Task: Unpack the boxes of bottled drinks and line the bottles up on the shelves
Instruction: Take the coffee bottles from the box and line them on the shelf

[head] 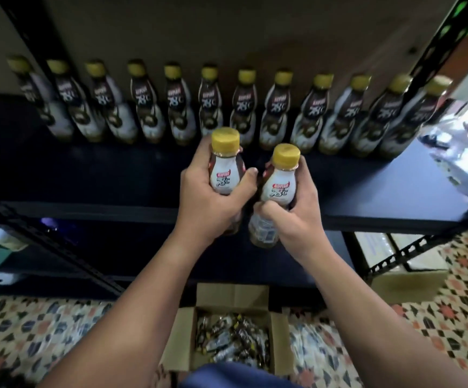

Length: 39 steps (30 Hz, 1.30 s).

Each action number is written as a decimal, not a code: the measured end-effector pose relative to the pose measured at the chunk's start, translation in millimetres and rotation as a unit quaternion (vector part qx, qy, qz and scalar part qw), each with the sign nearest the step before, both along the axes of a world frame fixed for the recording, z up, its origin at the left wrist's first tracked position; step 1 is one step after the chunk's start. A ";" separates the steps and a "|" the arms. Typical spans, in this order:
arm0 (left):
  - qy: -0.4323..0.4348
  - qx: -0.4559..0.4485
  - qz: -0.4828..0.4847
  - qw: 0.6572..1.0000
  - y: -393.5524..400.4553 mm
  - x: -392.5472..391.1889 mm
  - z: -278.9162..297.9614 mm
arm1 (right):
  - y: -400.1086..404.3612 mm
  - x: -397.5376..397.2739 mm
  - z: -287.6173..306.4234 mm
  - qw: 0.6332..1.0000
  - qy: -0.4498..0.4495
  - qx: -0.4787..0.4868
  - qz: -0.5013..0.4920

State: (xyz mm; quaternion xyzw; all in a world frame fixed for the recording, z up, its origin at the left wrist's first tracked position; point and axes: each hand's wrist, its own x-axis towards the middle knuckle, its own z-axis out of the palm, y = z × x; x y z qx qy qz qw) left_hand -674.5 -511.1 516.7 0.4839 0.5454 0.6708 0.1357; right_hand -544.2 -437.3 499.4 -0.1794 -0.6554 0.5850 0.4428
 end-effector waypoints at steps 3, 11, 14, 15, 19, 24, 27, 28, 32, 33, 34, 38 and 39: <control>-0.006 0.004 0.012 1.000 24.6 -10.1 4.8 | 24.2 -12.1 6.2 1.000 0.015 0.012 -0.014; -0.018 -0.016 0.029 0.999 62.7 -28.0 -18.9 | 68.3 -33.6 -1.3 0.999 -0.014 0.036 -0.036; -0.012 -0.014 0.019 1.000 75.8 -35.5 -15.7 | 80.1 -40.2 -0.5 0.997 -0.028 0.048 -0.044; -0.011 -0.017 0.019 1.000 79.2 -37.3 -14.1 | 84.1 -42.4 0.1 0.997 -0.032 0.052 -0.050; -0.006 -0.036 0.025 0.999 87.5 -43.7 -10.4 | 95.9 -50.3 1.6 0.996 -0.048 0.044 -0.068; -0.032 -0.052 -0.040 0.997 81.8 -48.5 -7.8 | 97.8 -45.5 0.7 0.997 -0.062 0.038 -0.036; -0.046 -0.080 -0.061 0.994 70.5 -56.6 -21.4 | 97.2 -33.4 -5.9 0.997 -0.077 0.026 0.013; -0.038 -0.094 -0.056 0.993 67.4 -59.4 -28.0 | 97.1 -30.2 -9.9 0.994 -0.100 0.037 0.005; -0.006 -0.117 -0.034 0.993 63.1 -65.1 -41.6 | 97.8 -24.6 -26.8 0.980 -0.168 0.084 -0.056; -0.002 -0.115 -0.030 0.993 62.2 -63.6 -41.9 | 97.0 -24.5 -28.7 0.978 -0.175 0.087 -0.065; -0.001 -0.112 -0.027 0.993 61.4 -61.8 -41.7 | 95.7 -24.5 -29.2 0.977 -0.177 0.088 -0.074; 0.000 -0.099 0.010 0.995 61.7 -57.3 -42.3 | 88.2 -26.9 -26.6 0.972 -0.180 0.110 -0.102; -0.001 -0.097 0.014 0.995 62.9 -57.7 -42.4 | 87.3 -28.3 -26.8 0.970 -0.183 0.118 -0.107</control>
